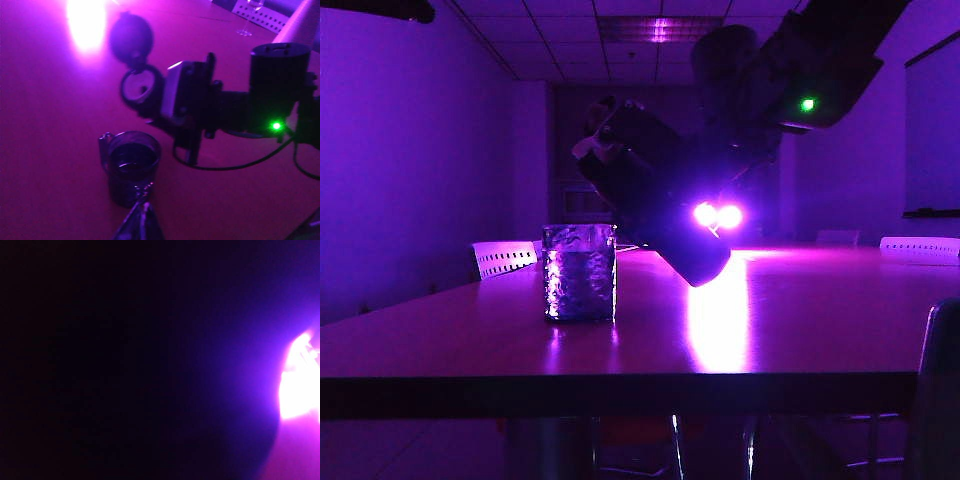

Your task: Pick up the black thermos cup, pour some water from it into the cup, and then put the thermos cup back on the table.

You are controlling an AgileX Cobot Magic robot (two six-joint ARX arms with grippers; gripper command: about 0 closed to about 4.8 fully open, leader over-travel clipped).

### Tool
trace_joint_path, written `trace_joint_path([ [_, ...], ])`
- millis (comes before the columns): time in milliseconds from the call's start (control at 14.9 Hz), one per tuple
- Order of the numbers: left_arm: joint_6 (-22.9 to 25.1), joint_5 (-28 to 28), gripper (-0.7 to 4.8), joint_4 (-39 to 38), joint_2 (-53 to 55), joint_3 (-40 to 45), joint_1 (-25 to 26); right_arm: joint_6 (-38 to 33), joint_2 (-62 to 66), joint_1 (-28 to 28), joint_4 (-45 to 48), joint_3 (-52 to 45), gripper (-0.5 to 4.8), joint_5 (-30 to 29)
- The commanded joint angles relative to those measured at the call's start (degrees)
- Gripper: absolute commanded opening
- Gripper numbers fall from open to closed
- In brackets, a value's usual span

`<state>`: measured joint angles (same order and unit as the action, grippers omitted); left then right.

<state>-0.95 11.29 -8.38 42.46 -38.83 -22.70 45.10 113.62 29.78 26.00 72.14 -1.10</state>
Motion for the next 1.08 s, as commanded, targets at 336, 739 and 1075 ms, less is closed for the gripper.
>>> trace_joint_path([
  [336,0.3,0.5,-0.05,-0.2,0.0,-0.5,0.0,6.8,-0.6,-0.4,2.5,0.5,1.66,3.1],
  [739,0.3,0.3,-0.05,-0.6,0.0,-0.5,0.0,13.4,-0.6,-0.4,-0.3,0.5,1.66,4.2],
  [1075,2.1,-1.6,-0.05,-2.9,0.0,-0.5,0.0,20.9,-0.6,-0.4,-0.5,0.5,1.66,4.2],
])
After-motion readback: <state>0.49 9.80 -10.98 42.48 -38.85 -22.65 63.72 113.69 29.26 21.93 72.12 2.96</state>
